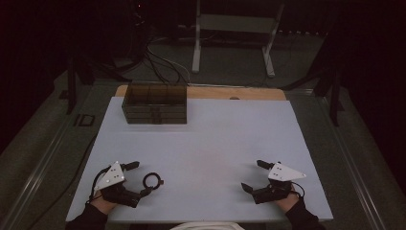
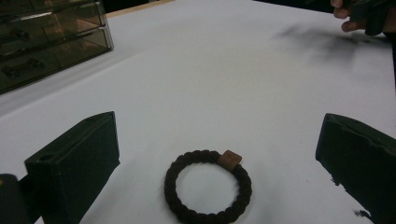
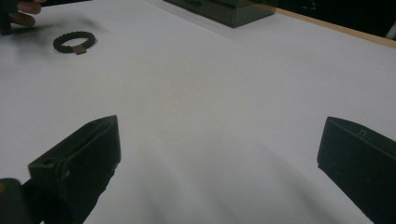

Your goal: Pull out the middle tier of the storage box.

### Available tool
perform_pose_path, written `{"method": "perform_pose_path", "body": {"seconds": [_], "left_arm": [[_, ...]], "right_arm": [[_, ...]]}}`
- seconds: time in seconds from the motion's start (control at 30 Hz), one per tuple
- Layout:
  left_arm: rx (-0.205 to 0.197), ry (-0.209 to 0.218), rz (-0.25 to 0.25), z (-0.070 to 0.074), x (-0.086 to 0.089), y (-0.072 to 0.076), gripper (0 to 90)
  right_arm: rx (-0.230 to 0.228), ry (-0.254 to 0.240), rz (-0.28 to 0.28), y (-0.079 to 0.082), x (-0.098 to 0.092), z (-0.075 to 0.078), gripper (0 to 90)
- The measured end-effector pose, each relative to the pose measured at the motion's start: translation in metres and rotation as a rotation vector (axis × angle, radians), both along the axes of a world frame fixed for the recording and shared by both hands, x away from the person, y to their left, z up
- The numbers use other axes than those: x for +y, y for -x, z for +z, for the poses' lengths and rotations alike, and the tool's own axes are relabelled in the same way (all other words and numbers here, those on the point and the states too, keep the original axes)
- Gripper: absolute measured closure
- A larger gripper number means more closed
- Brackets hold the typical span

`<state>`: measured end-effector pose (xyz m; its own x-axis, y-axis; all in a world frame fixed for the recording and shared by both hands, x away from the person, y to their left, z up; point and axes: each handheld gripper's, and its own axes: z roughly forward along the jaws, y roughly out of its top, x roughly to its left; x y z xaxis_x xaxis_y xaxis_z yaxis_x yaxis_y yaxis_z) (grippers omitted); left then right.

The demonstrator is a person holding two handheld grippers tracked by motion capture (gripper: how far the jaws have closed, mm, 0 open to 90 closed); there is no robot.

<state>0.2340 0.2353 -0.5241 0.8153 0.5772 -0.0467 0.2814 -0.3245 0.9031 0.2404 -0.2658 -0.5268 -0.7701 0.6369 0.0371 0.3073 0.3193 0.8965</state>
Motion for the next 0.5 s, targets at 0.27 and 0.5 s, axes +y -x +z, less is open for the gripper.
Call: {"method": "perform_pose_path", "body": {"seconds": [0.27, 0.5], "left_arm": [[0.007, 0.010, -0.024, 0.0003, -0.0035, -0.0007, 1.0], [0.007, 0.017, -0.050, 0.0018, -0.0064, -0.0009, 1.0]], "right_arm": [[-0.012, -0.018, -0.004, 0.0037, -0.0027, 0.0015, 0.0], [-0.014, -0.010, 0.008, 0.0041, -0.0008, 0.0007, 0.0]]}}
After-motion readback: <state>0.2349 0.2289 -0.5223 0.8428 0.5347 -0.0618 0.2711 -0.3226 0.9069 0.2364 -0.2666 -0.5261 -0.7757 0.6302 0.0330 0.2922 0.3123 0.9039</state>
